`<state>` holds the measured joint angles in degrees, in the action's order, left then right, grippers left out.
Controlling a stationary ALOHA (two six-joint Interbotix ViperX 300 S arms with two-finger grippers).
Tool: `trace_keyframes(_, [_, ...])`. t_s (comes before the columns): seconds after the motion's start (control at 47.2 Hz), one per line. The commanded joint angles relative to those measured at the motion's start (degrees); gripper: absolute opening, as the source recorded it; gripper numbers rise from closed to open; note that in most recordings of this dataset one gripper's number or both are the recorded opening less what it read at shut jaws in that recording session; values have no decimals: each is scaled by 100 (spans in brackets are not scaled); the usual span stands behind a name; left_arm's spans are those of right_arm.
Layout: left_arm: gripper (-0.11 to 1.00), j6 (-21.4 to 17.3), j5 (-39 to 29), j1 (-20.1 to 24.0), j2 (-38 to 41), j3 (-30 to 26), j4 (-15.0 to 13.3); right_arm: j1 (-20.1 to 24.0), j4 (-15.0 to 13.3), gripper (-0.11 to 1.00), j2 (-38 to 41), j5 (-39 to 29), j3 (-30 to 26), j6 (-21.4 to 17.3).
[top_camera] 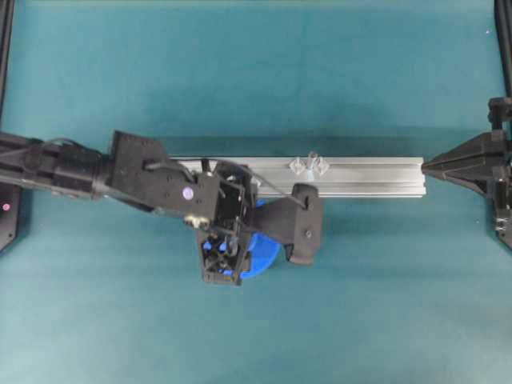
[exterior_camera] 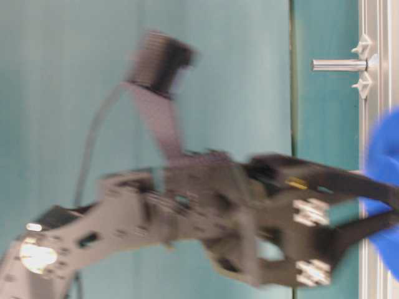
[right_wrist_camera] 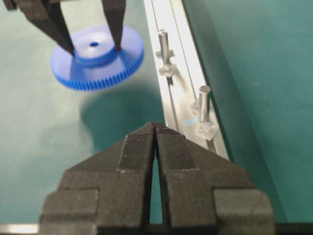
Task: Find the location of the shaft and insert the large gear.
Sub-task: 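Lift the gear and carry it toward the left shaft on the rail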
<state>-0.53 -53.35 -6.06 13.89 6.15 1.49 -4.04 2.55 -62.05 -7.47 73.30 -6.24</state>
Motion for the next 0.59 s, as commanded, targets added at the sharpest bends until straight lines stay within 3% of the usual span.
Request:
trace_keyframes(0.0, [71, -88, -53, 0, -343, -272, 26, -9, 0, 4, 35, 26, -62, -44])
trace_keyframes(0.275, [70, -290, -545, 132, -334, -782, 26, -9, 0, 4, 26, 26, -62, -44])
trace_keyframes(0.572, [70, -466, -580, 281, -316, -1125, 26, -9, 0, 4, 9, 26, -44, -44])
